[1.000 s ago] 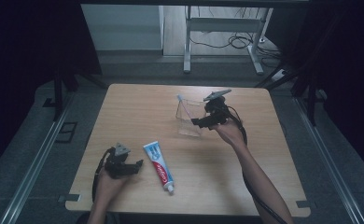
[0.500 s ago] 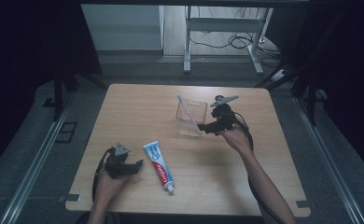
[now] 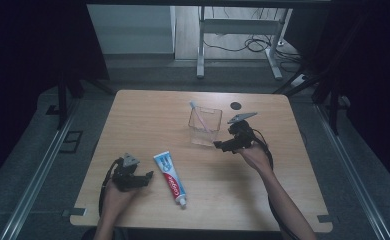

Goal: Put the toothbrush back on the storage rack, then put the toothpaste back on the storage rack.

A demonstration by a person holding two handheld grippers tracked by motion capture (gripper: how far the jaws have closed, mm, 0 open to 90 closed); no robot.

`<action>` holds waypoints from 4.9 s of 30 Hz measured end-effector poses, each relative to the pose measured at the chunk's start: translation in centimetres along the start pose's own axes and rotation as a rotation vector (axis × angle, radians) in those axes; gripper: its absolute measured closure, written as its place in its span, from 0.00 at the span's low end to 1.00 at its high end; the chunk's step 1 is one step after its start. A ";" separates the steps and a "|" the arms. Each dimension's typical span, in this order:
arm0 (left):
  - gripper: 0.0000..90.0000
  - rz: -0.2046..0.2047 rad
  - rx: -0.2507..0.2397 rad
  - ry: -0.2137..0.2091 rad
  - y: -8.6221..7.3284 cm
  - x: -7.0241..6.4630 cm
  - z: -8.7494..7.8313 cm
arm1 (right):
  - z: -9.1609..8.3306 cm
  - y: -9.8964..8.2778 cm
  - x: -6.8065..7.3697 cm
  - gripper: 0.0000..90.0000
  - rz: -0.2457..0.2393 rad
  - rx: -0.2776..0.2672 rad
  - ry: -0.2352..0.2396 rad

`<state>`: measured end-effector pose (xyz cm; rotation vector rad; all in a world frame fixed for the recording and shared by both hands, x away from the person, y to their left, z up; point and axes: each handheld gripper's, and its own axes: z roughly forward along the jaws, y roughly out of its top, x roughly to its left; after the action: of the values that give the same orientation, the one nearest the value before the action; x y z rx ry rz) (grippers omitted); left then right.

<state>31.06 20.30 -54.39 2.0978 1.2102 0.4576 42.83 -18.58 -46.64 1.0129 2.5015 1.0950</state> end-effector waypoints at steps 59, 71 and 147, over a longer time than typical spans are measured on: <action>0.26 -0.005 -0.007 0.001 0.0 0.0 0.1 | 0.6 -8.3 2.3 0.14 -0.013 0.017 0.003; 0.32 -0.018 0.001 -0.015 0.3 -0.1 -0.1 | 1.2 -9.3 2.3 0.14 -0.017 0.020 -0.016; 0.96 0.233 0.227 -0.281 4.7 -12.0 0.0 | 1.2 -9.9 2.5 0.14 -0.037 -0.008 -0.049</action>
<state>27.92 8.27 -50.81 2.4145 0.8941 0.1213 36.53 -20.99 -54.41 0.9747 2.4650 1.0559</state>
